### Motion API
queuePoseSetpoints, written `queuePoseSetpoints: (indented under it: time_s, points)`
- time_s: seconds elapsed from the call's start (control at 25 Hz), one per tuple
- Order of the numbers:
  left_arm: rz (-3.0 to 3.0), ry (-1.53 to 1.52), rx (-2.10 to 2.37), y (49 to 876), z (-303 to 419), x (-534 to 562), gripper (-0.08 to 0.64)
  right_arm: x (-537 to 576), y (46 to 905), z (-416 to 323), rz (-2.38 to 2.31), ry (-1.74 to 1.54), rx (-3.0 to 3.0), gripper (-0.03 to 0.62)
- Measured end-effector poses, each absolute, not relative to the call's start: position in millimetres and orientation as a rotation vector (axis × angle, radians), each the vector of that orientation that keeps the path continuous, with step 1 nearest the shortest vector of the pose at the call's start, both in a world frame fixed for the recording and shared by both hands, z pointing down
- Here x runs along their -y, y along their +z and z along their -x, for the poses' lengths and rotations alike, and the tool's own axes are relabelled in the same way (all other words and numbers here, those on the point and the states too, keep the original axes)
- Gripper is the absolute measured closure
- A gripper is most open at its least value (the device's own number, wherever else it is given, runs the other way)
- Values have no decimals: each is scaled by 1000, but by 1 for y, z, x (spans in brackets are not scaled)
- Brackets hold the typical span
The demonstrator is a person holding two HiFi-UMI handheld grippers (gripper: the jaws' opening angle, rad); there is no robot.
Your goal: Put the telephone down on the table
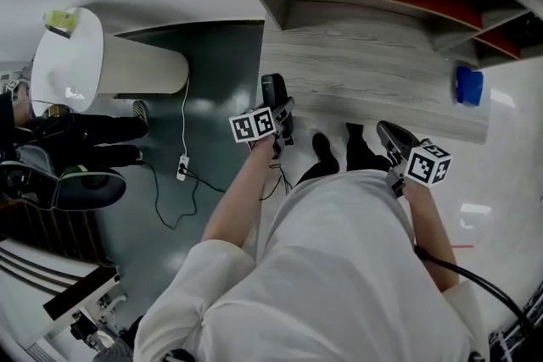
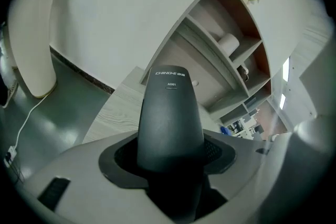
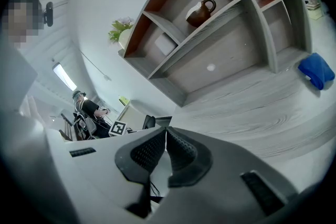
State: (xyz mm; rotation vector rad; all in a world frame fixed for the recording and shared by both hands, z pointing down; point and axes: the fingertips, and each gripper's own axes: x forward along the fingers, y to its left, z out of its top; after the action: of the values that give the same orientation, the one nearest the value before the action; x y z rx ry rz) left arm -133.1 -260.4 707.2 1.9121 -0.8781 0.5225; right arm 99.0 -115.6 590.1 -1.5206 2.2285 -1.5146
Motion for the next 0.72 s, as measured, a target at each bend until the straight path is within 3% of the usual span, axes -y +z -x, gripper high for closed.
queuePoseSetpoints:
  time_s: [0.72]
  points:
    - [-1844, 949, 947, 815, 98, 361, 279, 157, 628, -116, 1506, -1698, -2188, 574]
